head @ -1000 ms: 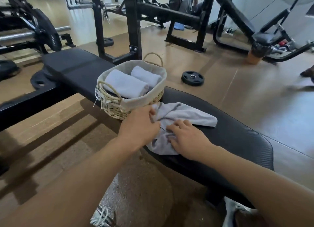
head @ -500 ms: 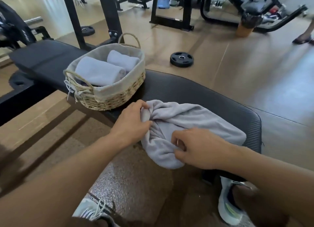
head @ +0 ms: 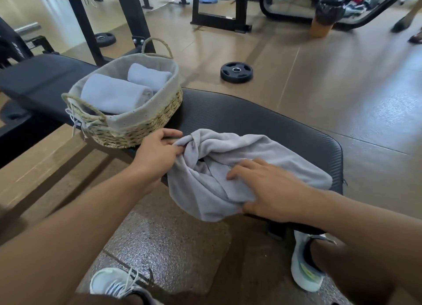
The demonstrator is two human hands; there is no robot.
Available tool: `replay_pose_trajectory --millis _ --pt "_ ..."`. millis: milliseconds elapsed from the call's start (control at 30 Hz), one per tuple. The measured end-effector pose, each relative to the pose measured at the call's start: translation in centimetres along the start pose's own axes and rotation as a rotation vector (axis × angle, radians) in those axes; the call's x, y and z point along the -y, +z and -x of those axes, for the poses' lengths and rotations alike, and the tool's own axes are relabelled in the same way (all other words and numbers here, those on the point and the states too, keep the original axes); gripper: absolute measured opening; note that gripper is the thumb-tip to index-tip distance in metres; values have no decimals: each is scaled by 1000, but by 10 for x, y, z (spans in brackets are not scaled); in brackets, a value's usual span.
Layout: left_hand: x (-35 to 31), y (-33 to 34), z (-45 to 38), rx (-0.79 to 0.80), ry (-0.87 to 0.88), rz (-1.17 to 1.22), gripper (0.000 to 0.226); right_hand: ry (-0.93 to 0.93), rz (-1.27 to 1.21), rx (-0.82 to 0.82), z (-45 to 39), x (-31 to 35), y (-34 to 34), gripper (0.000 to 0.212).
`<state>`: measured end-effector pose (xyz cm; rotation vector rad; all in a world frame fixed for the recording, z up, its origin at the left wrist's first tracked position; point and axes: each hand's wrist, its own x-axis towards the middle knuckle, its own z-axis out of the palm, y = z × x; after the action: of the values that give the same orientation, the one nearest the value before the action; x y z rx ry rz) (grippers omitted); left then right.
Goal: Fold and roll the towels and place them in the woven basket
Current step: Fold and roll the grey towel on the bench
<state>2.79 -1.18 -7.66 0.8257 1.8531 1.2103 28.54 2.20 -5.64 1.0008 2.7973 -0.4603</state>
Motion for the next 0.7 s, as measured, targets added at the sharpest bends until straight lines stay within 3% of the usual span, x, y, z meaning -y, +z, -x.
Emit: replay_pose_trajectory --millis 100,200,267,367,467,567,700 --pt "-3 -1 4 -102 171 -194 20 40 -40 -86 -2 -2 -8 6" --pt "-9 -1 13 -256 368 -559 17 109 -102 -111 -4 -8 -14 30" --pt "-13 1 18 -195 374 -629 22 141 -144 -158 -5 -11 -18 33" --pt "-13 9 26 -19 242 -663 37 180 -287 -251 -3 -13 -25 22" --pt "-4 12 28 0 308 -776 28 177 -505 -392 -1 -14 -31 18" --pt "-4 7 22 -77 372 -724 3 215 -624 -509 -3 -18 -33 18" --pt "-13 1 15 -142 417 -550 11 299 -783 -638 -10 -29 -34 17"
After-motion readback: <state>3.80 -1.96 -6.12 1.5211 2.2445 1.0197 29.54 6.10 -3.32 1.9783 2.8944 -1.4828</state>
